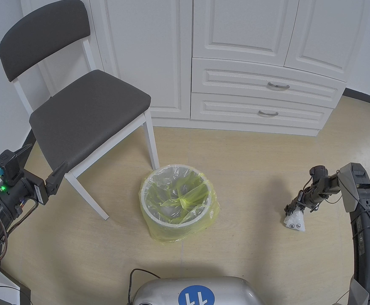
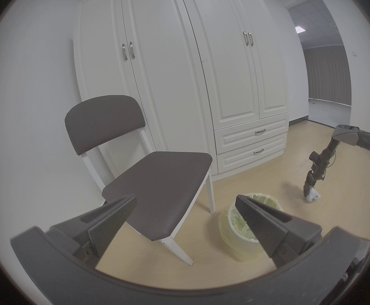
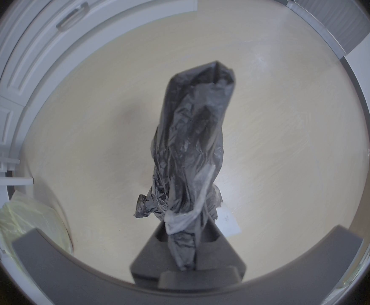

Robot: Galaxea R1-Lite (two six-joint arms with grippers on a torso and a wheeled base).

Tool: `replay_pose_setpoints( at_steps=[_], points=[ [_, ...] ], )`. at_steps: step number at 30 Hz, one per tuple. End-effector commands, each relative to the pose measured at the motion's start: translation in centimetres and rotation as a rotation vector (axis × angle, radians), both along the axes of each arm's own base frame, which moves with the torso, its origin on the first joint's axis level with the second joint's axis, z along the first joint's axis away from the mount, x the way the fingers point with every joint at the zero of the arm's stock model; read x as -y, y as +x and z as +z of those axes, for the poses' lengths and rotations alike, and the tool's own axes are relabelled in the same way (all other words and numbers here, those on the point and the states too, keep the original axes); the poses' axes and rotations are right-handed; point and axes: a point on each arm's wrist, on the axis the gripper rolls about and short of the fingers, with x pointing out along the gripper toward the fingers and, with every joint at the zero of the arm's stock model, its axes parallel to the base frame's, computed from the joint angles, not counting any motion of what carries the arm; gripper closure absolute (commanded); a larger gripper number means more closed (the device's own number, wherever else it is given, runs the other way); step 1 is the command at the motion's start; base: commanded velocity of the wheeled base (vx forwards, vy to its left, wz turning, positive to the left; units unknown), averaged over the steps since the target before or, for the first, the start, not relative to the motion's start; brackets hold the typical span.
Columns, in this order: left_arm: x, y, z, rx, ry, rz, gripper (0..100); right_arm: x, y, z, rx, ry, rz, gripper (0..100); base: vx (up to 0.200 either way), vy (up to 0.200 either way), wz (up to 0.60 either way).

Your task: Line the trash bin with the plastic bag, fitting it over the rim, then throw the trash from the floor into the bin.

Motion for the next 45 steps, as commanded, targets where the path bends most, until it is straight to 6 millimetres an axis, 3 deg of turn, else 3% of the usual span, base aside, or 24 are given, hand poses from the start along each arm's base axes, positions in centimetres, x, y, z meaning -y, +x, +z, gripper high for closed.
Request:
replay_pose_setpoints(
  at_steps=[1,9,12,14,17,19,22,26,28,34,36,37,45],
  points=[
    [0.0,-0.1,0.2,0.012,-0.001,0.000,0,0.1,-0.5,7.6,0.096,0.017,-0.025,100,0.000,0.000,0.00],
    [-0.1,-0.8,1.1,0.076,-0.008,0.003,0,-2.7,-3.5,13.6,0.107,0.035,0.036,100,0.000,0.000,0.00],
    [-0.2,-1.4,1.5,0.103,-0.011,0.002,0,-4.5,-5.0,17.7,0.149,0.024,0.070,100,0.000,0.000,0.00],
    [-0.2,-1.5,1.6,0.108,-0.012,0.002,0,-5.3,-5.6,19.1,0.167,0.022,0.087,100,0.000,0.000,0.00],
    [-0.3,-2.1,1.9,0.131,-0.013,0.002,0,-8.8,-8.5,23.2,0.216,0.008,0.177,100,0.000,0.000,0.00],
    [-0.3,-2.2,2.0,0.136,-0.012,0.002,0,-9.6,-9.2,23.9,0.223,0.001,0.204,100,0.000,0.000,0.00],
    [-0.4,-2.7,2.5,0.168,-0.017,0.003,0,-13.7,-13.0,26.9,0.267,-0.014,0.335,100,0.000,0.000,0.00],
    [-0.5,-3.2,3.0,0.195,-0.020,0.005,0,-16.3,-15.6,29.0,0.331,-0.006,0.408,100,0.000,0.000,0.00],
    [-0.5,-3.9,3.3,0.218,-0.022,0.003,0,-18.4,-18.2,30.9,0.416,-0.004,0.459,100,0.000,0.000,0.00],
    [-0.5,-4.3,3.3,0.229,-0.002,-0.002,0,-21.8,-22.7,32.2,0.538,-0.018,0.551,100,0.000,0.000,0.00],
    [-0.5,-4.3,3.3,0.229,0.005,-0.001,0,-22.3,-23.1,32.1,0.550,-0.020,0.562,100,0.000,0.000,0.00],
    [-0.5,-4.3,3.2,0.227,0.015,0.000,0,-23.6,-24.3,32.2,0.590,-0.026,0.588,100,0.000,0.000,0.00],
    [-0.5,-4.5,3.4,0.238,0.015,0.000,0,-27.8,-26.5,31.3,0.727,-0.046,0.612,100,0.000,0.000,0.00]
  ],
)
